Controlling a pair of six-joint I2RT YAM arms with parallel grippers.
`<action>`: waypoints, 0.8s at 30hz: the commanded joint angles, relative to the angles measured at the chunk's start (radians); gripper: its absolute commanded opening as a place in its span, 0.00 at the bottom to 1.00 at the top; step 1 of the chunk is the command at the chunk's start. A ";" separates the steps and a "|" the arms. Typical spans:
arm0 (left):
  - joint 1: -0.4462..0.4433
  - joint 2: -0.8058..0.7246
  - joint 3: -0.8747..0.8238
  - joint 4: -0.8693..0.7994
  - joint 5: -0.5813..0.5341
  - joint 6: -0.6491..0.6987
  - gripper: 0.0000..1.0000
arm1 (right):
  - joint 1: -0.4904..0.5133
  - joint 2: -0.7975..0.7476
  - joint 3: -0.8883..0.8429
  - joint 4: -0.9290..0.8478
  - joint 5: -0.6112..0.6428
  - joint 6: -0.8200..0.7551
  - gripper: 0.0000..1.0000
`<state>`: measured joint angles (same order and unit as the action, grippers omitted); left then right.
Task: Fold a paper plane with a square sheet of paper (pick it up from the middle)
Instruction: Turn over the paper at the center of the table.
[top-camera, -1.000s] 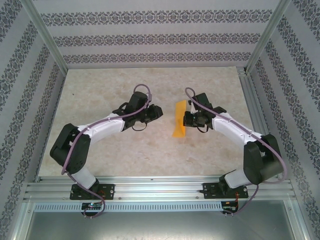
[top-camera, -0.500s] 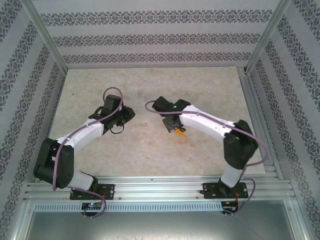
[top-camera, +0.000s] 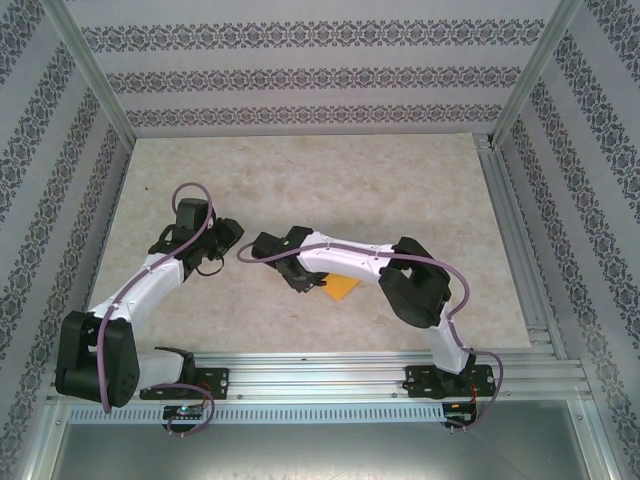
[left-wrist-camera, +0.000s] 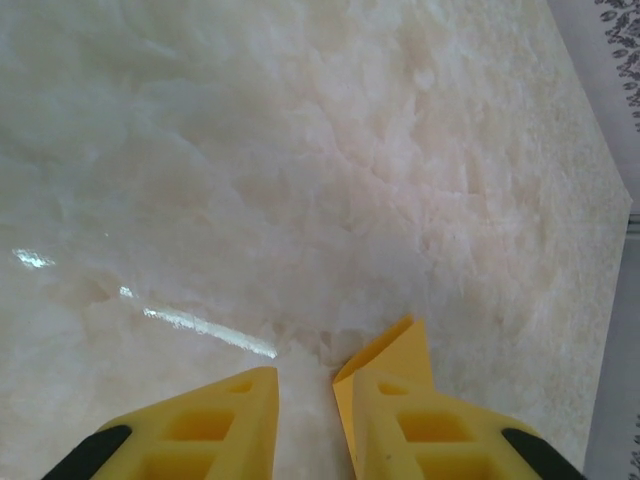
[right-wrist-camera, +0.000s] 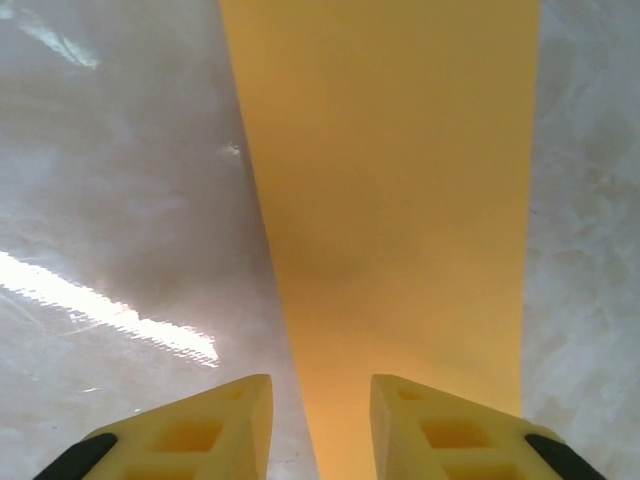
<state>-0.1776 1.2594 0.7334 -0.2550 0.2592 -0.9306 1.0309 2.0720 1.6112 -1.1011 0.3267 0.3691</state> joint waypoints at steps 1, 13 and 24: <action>-0.001 0.002 0.000 0.082 0.101 0.025 0.29 | -0.025 -0.152 -0.076 0.115 -0.133 0.029 0.33; -0.372 0.353 0.217 0.139 0.181 0.061 0.15 | -0.514 -0.681 -0.899 0.835 -0.617 0.338 0.40; -0.551 0.503 0.351 0.008 0.085 0.040 0.20 | -0.654 -0.590 -1.007 1.043 -0.821 0.353 0.41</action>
<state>-0.7021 1.7710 1.0397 -0.1867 0.4019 -0.8925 0.3897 1.4517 0.6243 -0.2031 -0.3840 0.6914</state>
